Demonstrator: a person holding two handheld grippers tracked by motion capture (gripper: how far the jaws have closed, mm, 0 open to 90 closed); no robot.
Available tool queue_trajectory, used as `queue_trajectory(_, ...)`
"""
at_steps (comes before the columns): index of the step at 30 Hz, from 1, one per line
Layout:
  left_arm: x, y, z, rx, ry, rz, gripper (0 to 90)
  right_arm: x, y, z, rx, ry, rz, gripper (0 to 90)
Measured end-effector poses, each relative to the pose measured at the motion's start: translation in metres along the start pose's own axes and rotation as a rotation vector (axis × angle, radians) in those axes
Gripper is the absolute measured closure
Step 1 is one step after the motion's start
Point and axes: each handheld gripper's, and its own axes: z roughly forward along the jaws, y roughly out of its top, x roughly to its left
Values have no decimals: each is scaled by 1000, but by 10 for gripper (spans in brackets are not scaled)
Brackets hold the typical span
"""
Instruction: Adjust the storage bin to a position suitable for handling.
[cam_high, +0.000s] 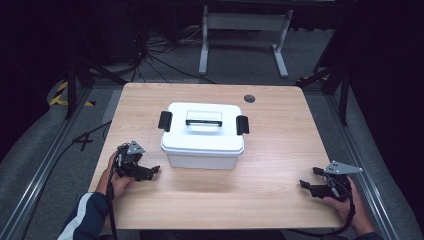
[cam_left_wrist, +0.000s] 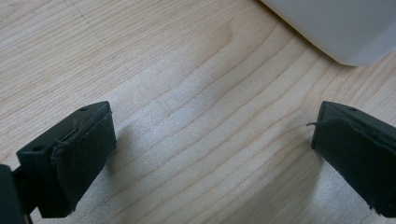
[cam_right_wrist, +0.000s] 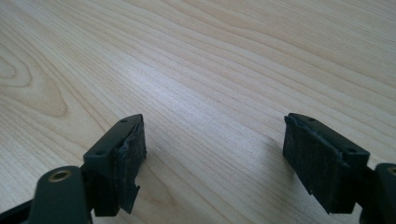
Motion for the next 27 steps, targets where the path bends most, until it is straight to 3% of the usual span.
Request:
queue_trajectory(2, 1, 0, -1, 6, 1, 18, 3, 0, 0, 0, 0, 0, 1, 218)
queue_trajectory(5, 0, -2, -2, 8, -15, -1, 3, 0, 1, 1, 0, 1, 3, 214)
queue_trajectory(9, 1, -6, -5, 4, -22, 23, 2, -1, 1, 1, 2, -1, 1, 207)
queue_trajectory(14, 0, -6, -6, 10, -26, 11, 2, 0, 3, 3, 8, -1, 0, 202)
queue_trajectory(19, 2, -6, -5, 0, -28, 27, 1, -5, 15, 1, 120, 21, -25, 216)
queue_trajectory(21, 3, -6, -5, 4, -37, 30, 1, -6, 17, 1, 134, 34, -65, 227)
queue_trajectory(23, 3, -5, -5, 4, -35, 33, 1, -6, 20, 1, 126, 23, -89, 260)
queue_trajectory(27, 3, -5, -5, 4, -33, 36, 1, -5, 34, -9, 52, 62, -93, 300)
